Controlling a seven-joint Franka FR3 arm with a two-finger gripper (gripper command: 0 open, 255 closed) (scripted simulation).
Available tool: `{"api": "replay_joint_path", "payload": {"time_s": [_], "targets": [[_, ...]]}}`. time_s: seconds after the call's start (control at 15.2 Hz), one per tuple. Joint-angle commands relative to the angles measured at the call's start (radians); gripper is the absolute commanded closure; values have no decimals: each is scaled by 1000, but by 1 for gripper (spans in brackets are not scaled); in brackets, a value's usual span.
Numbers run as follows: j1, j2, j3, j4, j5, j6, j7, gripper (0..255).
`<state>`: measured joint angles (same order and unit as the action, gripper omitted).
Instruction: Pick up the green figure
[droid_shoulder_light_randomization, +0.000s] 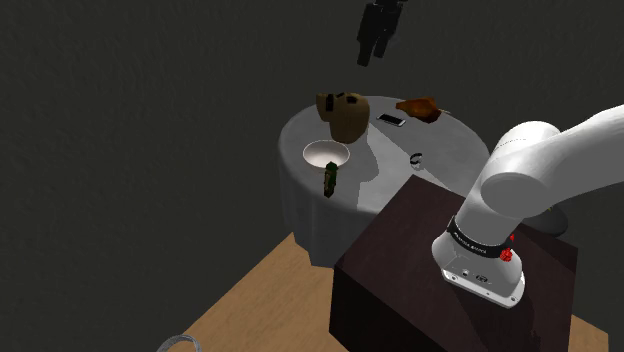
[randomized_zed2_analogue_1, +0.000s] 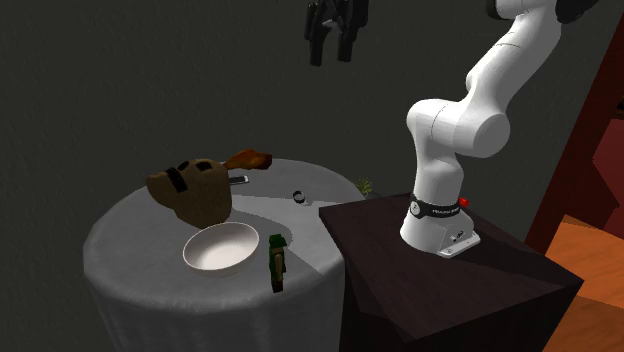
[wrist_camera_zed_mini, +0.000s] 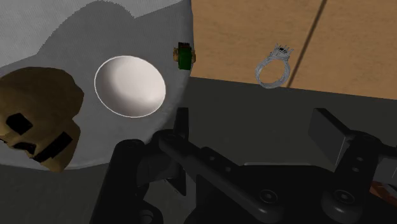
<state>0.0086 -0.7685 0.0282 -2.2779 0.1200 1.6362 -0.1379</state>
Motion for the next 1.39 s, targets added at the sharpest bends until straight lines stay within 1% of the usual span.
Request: {"api": "replay_joint_path", "payload": {"time_s": [0.0, 0.33, 0.66, 0.99, 1.32], "targets": [[0, 0, 0, 0, 0, 0, 0, 0], [1, 27, 4, -144, -8, 163, -33, 0], [1, 93, 8, -261, -15, 337, -64, 0], [0, 201, 10, -347, -21, 524, -94, 0], [-2, 355, 11, -397, -29, 720, -123, 0]]}}
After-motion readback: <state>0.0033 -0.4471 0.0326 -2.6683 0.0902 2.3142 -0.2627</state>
